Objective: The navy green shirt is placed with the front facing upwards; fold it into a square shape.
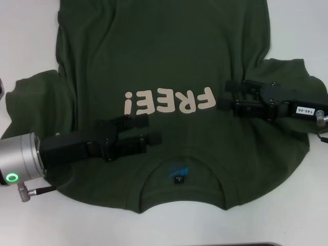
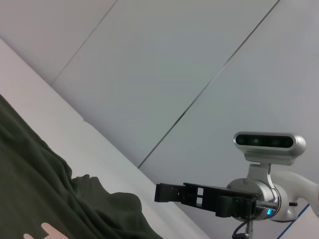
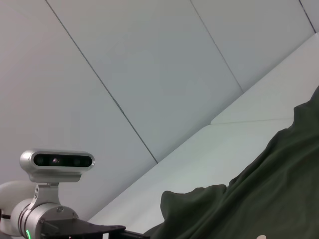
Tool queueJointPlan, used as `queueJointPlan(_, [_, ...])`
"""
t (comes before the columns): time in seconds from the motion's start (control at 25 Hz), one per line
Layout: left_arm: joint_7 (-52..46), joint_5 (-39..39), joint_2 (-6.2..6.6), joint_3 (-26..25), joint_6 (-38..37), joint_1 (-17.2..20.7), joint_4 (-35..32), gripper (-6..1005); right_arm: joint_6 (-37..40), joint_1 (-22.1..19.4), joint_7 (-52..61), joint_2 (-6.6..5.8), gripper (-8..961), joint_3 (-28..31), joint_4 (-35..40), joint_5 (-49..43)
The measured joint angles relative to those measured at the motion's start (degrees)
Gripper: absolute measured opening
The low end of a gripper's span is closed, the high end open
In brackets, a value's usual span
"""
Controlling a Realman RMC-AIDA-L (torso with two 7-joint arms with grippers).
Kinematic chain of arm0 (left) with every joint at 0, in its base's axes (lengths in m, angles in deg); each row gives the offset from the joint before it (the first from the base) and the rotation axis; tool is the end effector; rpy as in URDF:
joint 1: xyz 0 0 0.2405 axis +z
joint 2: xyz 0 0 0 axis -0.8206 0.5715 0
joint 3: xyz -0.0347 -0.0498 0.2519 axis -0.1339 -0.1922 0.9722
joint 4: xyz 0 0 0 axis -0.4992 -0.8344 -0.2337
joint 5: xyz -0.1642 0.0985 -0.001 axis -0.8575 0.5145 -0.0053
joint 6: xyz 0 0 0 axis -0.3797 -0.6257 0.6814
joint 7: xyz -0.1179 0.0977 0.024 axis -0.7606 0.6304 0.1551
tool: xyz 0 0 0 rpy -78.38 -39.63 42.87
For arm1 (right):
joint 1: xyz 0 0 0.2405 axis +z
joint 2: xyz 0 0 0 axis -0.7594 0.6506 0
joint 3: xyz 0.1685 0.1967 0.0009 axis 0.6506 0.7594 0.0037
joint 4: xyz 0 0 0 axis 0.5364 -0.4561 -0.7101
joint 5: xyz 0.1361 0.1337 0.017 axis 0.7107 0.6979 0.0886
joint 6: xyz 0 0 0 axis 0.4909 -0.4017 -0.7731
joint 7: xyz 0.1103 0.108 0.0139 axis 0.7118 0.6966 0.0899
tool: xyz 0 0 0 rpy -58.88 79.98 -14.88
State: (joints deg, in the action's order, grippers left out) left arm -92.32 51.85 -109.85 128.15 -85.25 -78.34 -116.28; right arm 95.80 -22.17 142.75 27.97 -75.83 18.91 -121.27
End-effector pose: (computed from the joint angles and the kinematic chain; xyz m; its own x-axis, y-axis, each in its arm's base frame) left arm -0.2439 0.2471 -0.0580 0.4759 0.6374 0.6060 0.6259 -0.7295 0.2757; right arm 0.2692 0.2822 -0.0177 0.5526 -0.5577 -0.6194 -0.6515 -0.7525 0.0963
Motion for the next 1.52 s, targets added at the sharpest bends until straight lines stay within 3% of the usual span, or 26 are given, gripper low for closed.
queueJointPlan(0.56, [0.0, 0.0, 0.0, -0.1, 0.0, 0.0, -0.1, 841, -0.1, 0.0, 0.0, 0.0, 912, 0.0, 0.0, 0.0])
queueJointPlan(0.88, [-1.1, 0.0, 0.01, -6.2, 1.2, 0.0, 0.3, 840, 0.0, 0.0, 0.4, 0.0, 911, 0.1, 0.0, 0.1])
queueJointPlan(1.52, [-6.1, 0.9, 2.79, -11.8, 7.1, -0.4, -2.7, 840, 0.0, 0.1, 0.8, 0.0, 911, 0.1, 0.0, 0.2])
